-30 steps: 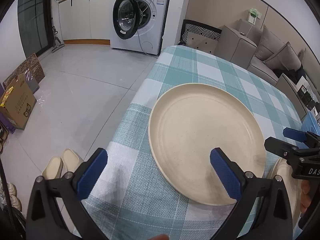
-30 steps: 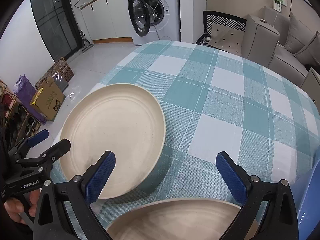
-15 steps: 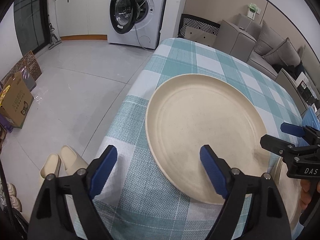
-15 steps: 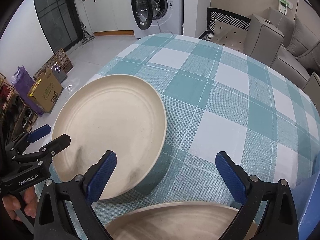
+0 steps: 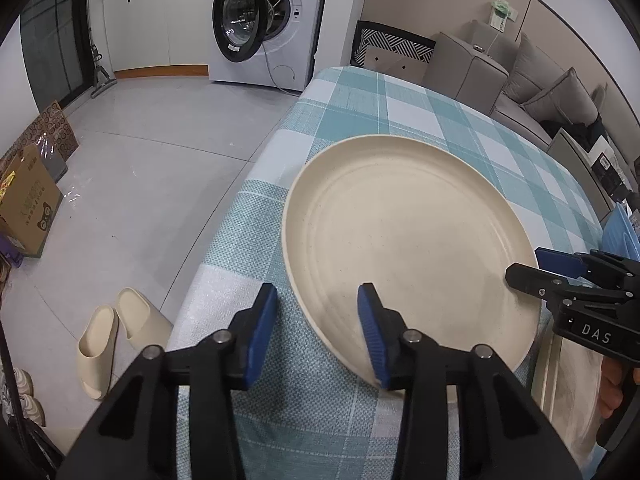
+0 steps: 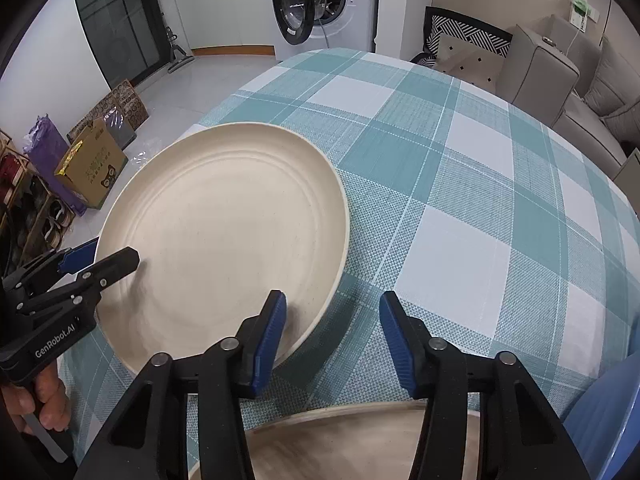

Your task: Organize plates and bowls

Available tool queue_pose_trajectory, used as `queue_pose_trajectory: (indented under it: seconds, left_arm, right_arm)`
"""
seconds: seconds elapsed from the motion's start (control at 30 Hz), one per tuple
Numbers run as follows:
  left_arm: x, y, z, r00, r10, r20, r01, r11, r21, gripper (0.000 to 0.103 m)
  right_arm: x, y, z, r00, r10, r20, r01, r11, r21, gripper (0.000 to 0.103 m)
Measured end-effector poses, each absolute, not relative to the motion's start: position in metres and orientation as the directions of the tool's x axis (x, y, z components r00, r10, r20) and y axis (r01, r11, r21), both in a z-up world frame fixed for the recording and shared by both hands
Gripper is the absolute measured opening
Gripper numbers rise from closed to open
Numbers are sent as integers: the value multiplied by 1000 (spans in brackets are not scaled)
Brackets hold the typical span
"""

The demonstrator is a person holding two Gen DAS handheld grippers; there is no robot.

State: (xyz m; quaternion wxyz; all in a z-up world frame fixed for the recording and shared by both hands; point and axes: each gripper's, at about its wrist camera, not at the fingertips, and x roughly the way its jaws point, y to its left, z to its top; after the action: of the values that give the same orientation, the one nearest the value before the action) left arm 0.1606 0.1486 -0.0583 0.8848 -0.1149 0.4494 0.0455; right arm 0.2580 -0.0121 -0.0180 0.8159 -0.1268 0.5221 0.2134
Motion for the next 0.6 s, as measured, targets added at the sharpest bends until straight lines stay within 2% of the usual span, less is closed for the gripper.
queue_pose_trajectory:
  seconds: [0.13,0.3,0.4,0.6]
  left_arm:
    - [160,145,-58,590,-34,-807,-160,974,-159,28]
    - [159,141,-58,591,-20,-806,-155,978,-137,26]
    - [158,141,-58,593,-24,-805,-153,978,-142,24]
    - [158,140,-58,594,-14,-804,-155,979,-132,24]
  right_arm:
    - [254,-10,-17,358,225,-906,-490,871,23,35]
    - [250,-7,-14,371,221,-902,-497,868,8,23]
    - [248,-6,-13,383,213,-899,-502,865,-9,20]
    - [245,-4,-12,400,197,-895,-505,863,-35,20]
